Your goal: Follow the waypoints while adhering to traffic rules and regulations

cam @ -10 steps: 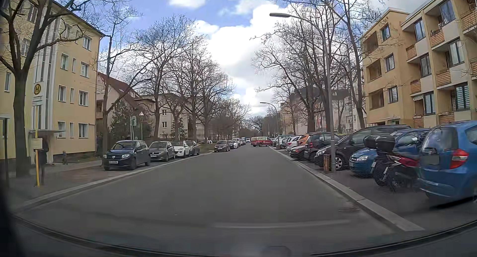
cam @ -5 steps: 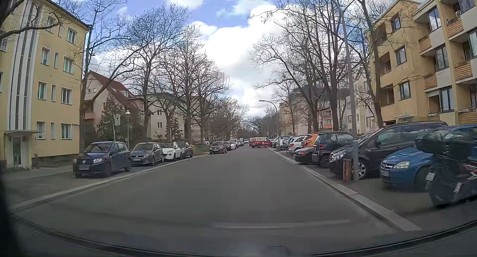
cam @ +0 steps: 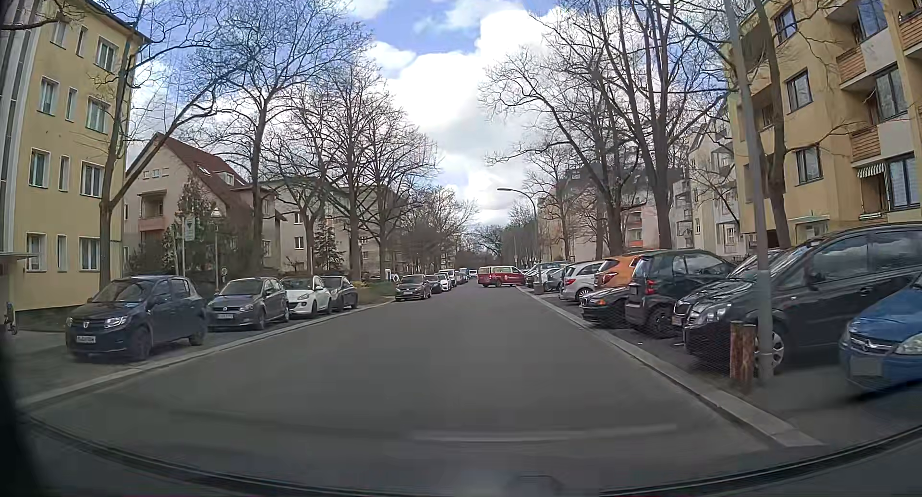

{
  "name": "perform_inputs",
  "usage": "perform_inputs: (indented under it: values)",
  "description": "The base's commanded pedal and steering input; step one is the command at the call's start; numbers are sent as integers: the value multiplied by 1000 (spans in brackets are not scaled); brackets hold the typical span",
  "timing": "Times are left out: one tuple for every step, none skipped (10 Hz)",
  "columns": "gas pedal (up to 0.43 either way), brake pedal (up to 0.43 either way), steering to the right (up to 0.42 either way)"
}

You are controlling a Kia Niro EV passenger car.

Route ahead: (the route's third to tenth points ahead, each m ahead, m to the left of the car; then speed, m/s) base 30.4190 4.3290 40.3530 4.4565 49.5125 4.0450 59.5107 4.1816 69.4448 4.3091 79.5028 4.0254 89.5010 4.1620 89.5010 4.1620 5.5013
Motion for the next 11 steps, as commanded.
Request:
perform_inputs:
  values:
    - [39, 37, 9]
    - [39, 37, 9]
    - [39, 37, 9]
    - [39, 37, 9]
    - [39, 37, 8]
    - [39, 37, 8]
    - [39, 37, 6]
    - [39, 30, -2]
    - [39, 37, -12]
    - [39, 37, -17]
    - [39, 37, -18]
